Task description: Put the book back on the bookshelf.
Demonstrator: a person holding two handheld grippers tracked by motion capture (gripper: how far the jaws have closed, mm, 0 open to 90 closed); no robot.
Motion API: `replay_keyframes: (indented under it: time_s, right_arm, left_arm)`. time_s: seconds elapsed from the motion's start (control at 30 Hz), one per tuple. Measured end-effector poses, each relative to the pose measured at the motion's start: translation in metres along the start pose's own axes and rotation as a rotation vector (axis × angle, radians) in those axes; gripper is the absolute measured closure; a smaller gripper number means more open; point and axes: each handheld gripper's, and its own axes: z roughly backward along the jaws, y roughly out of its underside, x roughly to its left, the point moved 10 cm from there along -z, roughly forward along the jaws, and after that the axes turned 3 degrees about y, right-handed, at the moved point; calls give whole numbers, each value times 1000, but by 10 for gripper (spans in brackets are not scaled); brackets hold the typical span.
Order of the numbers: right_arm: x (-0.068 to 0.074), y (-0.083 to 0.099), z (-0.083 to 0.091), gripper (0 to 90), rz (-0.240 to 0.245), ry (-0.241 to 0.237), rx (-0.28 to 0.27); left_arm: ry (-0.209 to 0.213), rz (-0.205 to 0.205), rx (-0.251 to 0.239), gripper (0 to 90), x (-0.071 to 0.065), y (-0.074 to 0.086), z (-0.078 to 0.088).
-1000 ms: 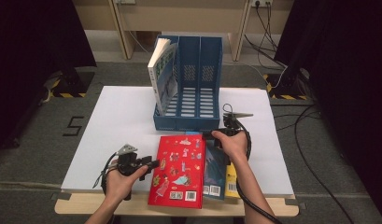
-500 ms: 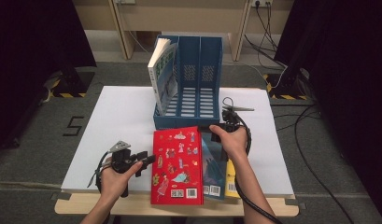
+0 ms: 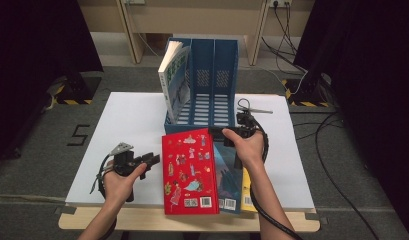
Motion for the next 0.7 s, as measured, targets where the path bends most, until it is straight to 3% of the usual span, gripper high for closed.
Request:
replay_keyframes:
  time_s: [0.07, 0.1, 0.27, 0.33, 0.57, 0.7]
  right_arm:
    - [-1, 0, 0, 818, 1, 2, -1]
    - [-1, 0, 0, 818, -1, -1, -7]
    - [3, -2, 2, 818, 8, -9, -18]
    - [5, -2, 2, 818, 10, -10, -21]
    - [6, -4, 1, 818, 15, -13, -31]
    - [7, -4, 0, 818, 17, -13, -42]
  left_arm:
    - [-13, 1, 1, 742, 3, 0, 0]
    - [-50, -18, 22, 778, 11, 3, -2]
    - [-35, 51, 107, 825, 25, 24, -24]
    - [-20, 61, 118, 847, 25, 26, -28]
    - [29, 36, 113, 893, 6, 18, -32]
    - [24, 31, 118, 895, 4, 17, -32]
